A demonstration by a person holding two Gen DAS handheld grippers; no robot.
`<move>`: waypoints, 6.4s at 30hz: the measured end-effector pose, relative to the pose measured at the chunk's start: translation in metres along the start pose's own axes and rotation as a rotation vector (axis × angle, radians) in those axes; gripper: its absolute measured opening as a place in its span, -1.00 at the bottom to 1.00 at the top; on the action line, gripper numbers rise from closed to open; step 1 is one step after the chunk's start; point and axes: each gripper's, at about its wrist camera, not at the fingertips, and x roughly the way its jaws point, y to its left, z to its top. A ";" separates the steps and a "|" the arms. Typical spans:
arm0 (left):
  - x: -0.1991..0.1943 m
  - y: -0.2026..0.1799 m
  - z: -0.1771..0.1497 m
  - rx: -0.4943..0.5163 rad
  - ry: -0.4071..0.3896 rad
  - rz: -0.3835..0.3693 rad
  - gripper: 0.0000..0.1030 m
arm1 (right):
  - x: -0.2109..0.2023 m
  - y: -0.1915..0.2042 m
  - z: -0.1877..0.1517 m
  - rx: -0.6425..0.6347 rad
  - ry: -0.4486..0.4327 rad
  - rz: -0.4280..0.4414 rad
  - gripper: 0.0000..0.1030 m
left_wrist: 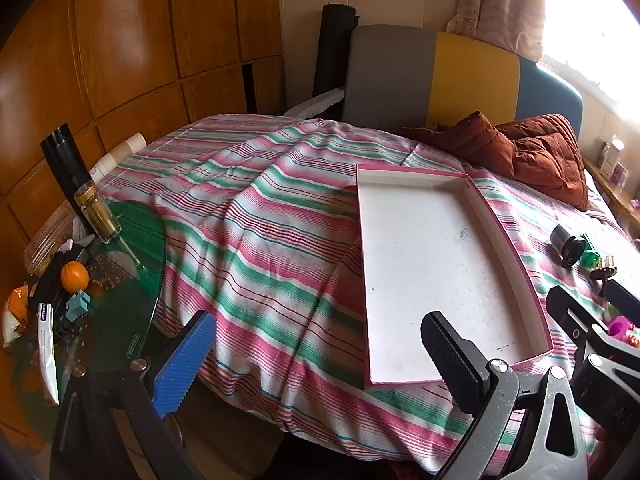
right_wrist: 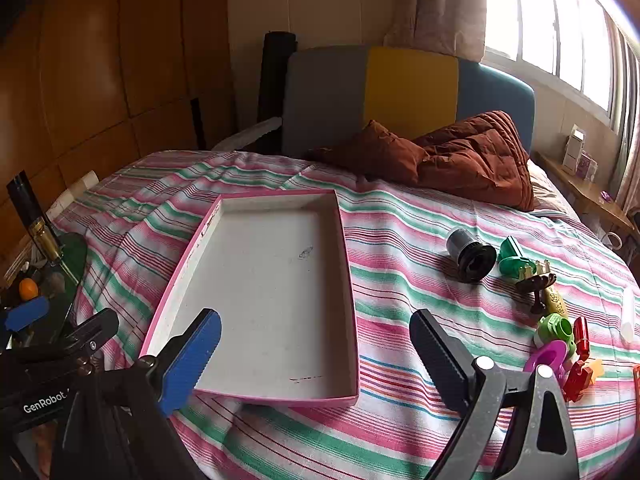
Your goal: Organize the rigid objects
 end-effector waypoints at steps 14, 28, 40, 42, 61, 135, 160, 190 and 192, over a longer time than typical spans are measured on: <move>-0.004 -0.011 -0.001 0.058 0.004 -0.050 0.99 | -0.010 -0.013 0.008 -0.023 -0.031 -0.020 0.88; -0.008 -0.025 -0.004 0.129 -0.006 -0.056 1.00 | -0.016 -0.046 0.014 -0.037 -0.043 -0.053 0.88; -0.005 -0.031 -0.001 0.121 0.012 -0.125 1.00 | -0.022 -0.130 0.030 0.025 -0.075 -0.144 0.88; -0.005 -0.033 -0.002 0.133 0.016 -0.127 1.00 | -0.022 -0.148 0.030 0.044 -0.082 -0.158 0.89; -0.006 -0.110 0.030 0.278 0.038 -0.323 1.00 | -0.022 -0.308 -0.007 0.604 -0.056 -0.208 0.90; 0.021 -0.261 -0.063 0.628 0.130 -0.615 -0.16 | 0.024 -0.302 0.002 0.549 0.178 0.044 0.44; 0.028 -0.256 -0.062 0.563 0.160 -0.684 -0.16 | 0.098 -0.270 0.034 0.203 0.368 -0.109 0.21; 0.137 -0.087 0.104 0.150 0.150 -0.310 -0.16 | 0.079 -0.205 -0.012 0.202 0.328 0.009 0.21; 0.154 -0.088 0.111 0.154 0.160 -0.285 -0.16 | 0.080 -0.204 -0.013 0.195 0.328 0.008 0.21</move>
